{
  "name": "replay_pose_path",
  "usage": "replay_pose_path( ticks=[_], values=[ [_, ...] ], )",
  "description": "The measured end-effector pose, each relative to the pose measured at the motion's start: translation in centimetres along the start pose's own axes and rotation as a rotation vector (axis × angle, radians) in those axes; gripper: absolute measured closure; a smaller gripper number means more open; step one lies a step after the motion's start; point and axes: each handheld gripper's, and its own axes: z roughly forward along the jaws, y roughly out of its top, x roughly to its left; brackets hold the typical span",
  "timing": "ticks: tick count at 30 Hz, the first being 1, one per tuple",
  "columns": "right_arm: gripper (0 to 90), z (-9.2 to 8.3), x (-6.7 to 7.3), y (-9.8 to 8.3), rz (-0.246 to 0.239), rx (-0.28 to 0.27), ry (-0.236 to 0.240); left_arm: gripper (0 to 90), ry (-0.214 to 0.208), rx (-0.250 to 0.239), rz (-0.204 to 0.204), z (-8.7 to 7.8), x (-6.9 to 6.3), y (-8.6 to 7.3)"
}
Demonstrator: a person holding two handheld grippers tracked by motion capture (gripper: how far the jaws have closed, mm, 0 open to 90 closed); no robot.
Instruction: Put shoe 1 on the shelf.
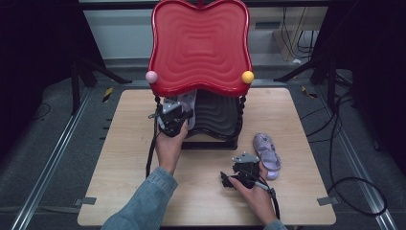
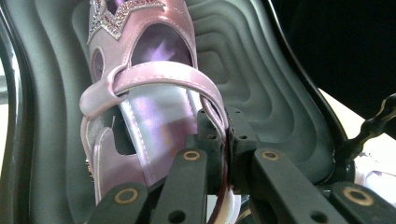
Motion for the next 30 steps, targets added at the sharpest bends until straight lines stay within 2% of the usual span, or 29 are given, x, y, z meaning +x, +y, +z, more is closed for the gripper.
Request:
replay_pose_path(
  ticks=[10,22,30],
  values=[
    [2.4,0.0,0.0,0.0,-0.002,0.0,0.0,86.1,-0.004,0.003,-0.009,0.9,-0.3,-0.2],
    [2.4,0.0,0.0,0.0,-0.003,0.001,0.003,85.5,-0.001,0.028,0.005,2.2,-1.0,0.0],
    [2.4,0.0,0.0,0.0,-0.004,0.0,0.003,84.1,0.003,0.037,0.009,2.5,-1.1,0.1]
  ],
)
